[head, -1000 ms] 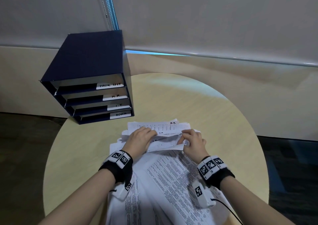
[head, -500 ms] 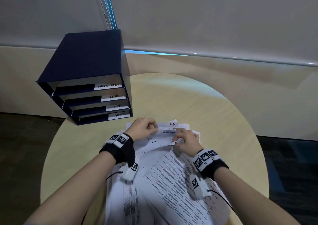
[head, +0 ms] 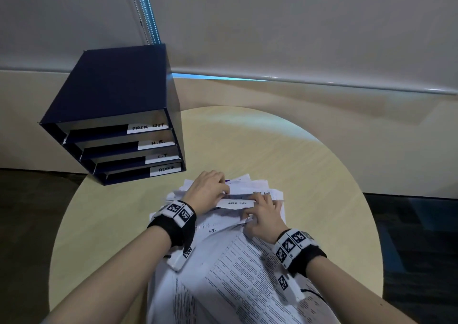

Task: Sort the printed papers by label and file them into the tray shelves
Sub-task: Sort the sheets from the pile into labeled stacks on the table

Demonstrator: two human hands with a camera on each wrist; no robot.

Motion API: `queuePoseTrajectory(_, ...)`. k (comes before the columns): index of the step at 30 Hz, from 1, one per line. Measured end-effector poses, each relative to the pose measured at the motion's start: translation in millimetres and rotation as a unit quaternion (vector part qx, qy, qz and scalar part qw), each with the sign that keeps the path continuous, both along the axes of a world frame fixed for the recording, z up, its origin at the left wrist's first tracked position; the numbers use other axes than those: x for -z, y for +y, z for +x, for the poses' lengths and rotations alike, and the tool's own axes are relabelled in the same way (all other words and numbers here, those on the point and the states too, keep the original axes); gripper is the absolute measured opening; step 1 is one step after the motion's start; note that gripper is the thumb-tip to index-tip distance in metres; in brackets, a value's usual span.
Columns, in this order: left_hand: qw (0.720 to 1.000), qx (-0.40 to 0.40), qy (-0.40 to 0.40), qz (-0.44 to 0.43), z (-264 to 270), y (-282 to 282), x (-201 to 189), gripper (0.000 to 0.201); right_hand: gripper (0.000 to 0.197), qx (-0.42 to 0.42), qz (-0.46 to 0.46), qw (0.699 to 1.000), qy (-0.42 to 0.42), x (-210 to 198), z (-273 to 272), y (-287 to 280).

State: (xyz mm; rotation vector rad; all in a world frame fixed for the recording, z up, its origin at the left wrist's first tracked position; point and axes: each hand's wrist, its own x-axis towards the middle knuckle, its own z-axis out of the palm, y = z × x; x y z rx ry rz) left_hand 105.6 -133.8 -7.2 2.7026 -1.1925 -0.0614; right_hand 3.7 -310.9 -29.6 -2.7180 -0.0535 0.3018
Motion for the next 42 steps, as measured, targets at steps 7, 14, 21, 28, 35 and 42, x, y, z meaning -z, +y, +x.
queuePoseTrajectory(7, 0.999, -0.044, -0.010, 0.023, -13.4, 3.0, -8.4, 0.017, 0.019, 0.005, 0.018, 0.999, -0.049, 6.1, -9.7, 4.4)
queuePoseTrajectory(14, 0.970, -0.042, -0.171, -0.168, -9.0, 28.4, -83.0, 0.029, 0.018, 0.060, 0.075, 0.993, -0.066, 1.5, -14.4, 0.6)
queuePoseTrajectory(21, 0.851, -0.160, -0.125, -0.484, -22.9, 74.2, -188.5, 0.015, 0.012, 0.071, 0.356, 0.932, 0.000, -35.9, -36.4, -27.6)
queuePoseTrajectory(28, 0.846, -0.284, 0.147, -0.426, -12.4, 106.1, -195.9, 0.013, 0.020, 0.117, 0.520, 0.846, 0.010, -88.5, -56.9, -61.8)
queuePoseTrajectory(35, 0.762, -0.284, 0.479, -0.329, -44.2, 68.2, -127.0, 0.030, 0.007, 0.138, 0.471, 0.871, -0.019, -87.5, -45.7, -44.8)
queuePoseTrajectory(42, 0.807, -0.264, 0.467, -0.245, -45.3, 47.3, -89.8, 0.031, 0.012, 0.127, 0.393, 0.908, -0.068, -54.7, -33.6, 1.0)
